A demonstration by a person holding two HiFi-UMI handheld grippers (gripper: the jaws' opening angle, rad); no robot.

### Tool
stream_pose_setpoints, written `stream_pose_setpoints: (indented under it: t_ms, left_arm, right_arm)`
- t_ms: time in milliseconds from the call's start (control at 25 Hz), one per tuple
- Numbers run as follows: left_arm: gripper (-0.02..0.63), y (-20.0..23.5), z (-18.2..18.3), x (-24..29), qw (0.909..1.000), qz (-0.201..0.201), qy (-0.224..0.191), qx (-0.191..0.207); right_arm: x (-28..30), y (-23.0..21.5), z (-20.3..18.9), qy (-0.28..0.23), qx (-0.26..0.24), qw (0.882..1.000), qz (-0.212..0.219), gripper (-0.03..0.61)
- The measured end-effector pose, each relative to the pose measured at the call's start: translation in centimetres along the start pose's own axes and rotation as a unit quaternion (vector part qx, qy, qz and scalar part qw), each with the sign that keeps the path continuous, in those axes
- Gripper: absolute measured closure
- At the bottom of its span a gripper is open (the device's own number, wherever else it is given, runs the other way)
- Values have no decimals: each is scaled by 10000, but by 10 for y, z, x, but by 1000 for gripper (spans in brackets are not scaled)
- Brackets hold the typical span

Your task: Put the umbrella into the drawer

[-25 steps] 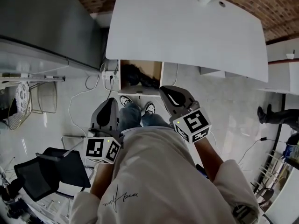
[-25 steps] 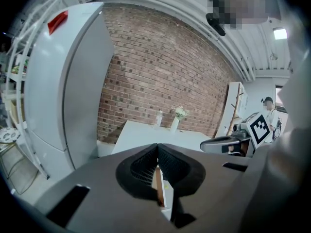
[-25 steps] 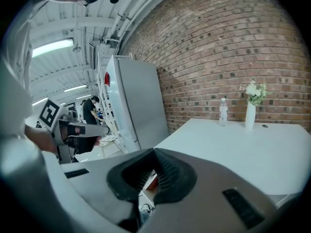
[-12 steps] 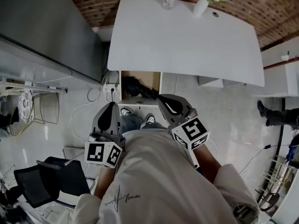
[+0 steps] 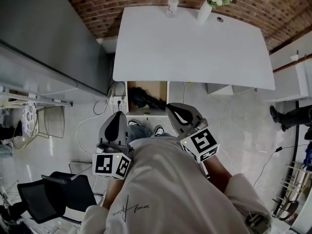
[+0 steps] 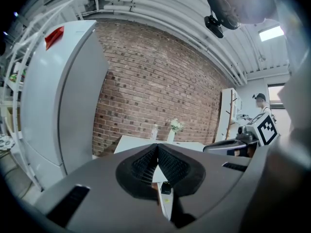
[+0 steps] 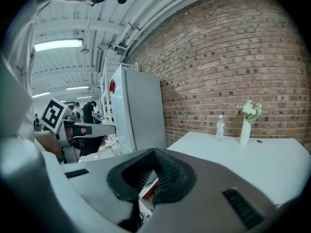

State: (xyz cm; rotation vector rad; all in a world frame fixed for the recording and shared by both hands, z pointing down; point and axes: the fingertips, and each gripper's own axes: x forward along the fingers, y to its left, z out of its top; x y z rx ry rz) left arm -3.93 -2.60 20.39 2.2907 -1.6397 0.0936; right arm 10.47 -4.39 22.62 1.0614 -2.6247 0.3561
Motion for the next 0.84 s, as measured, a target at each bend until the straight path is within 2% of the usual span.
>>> stream_pose_setpoints:
  t_ms: [840]
  left_arm:
    - [595,-20,-21,0,9992,-135,379,4]
  right_arm:
    - [-10,7,-15,95,-78,9999,56,561]
